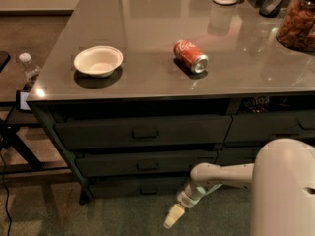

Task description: Open bottom drawer

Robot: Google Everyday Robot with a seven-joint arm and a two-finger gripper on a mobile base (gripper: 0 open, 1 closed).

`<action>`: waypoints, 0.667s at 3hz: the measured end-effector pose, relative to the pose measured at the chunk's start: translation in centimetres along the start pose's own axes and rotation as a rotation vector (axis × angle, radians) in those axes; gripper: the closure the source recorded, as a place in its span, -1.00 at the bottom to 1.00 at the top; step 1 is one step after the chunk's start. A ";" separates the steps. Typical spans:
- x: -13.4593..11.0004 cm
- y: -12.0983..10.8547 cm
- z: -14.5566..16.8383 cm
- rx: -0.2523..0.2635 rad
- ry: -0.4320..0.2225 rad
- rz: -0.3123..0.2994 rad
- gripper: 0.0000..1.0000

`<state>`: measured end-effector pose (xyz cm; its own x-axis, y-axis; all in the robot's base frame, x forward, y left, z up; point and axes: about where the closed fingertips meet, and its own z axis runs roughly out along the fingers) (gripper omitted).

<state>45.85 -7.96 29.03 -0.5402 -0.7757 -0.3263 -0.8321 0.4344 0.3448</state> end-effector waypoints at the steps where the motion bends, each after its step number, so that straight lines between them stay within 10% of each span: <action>1: -0.8 -1.7 1.8 0.007 -0.073 -0.004 -1.00; 2: -1.4 -3.7 2.5 0.047 -0.126 -0.010 -1.00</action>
Offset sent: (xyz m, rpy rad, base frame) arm 0.0629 0.0023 -0.0396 0.1078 -0.1731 -0.0863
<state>49.41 -7.33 26.05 -0.5405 -0.7180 -0.4386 -0.8411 0.4497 0.3004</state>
